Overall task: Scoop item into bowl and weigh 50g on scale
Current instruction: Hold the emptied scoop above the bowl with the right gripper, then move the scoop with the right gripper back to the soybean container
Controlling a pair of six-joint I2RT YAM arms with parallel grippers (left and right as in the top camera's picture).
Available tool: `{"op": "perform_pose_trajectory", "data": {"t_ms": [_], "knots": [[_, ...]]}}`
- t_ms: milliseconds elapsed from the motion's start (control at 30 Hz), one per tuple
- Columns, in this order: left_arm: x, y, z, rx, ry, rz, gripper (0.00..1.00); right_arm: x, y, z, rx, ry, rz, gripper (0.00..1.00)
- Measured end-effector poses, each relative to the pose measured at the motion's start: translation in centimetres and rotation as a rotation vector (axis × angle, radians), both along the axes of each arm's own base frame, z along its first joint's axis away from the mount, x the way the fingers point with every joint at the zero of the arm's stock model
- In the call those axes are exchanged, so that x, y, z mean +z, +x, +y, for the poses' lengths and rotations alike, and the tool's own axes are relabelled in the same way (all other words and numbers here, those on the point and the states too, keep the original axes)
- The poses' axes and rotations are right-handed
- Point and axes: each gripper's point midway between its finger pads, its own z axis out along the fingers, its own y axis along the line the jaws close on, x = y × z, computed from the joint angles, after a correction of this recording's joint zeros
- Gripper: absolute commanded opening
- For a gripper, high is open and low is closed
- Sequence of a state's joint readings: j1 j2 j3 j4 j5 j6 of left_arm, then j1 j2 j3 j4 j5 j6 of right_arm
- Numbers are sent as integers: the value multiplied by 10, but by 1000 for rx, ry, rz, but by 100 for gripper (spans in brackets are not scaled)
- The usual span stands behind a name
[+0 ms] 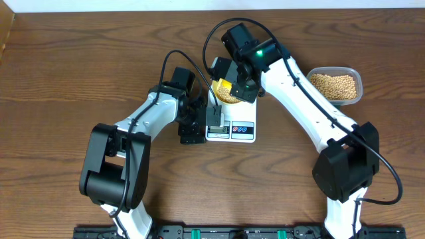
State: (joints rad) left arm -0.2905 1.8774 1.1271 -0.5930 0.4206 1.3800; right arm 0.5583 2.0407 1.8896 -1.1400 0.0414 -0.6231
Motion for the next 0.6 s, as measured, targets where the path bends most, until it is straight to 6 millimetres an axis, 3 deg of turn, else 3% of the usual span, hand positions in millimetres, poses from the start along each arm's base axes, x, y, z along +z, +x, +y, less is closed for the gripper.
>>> {"op": "perform_pose_trajectory", "data": {"t_ms": [200,333,433,533,600], "knots": [[0,0,0,0,0,0,98,22,14,-11,-62,64,-5,1],[0,0,0,0,0,0,97,43,34,-30,-140,122,-40,5],[0,0,0,0,0,0,98,57,54,-60,-254,154,-73,3],[0,0,0,0,0,0,98,62,68,-109,-417,131,-99,1],[0,0,0,0,0,0,98,61,72,-151,-553,82,-104,1]]}}
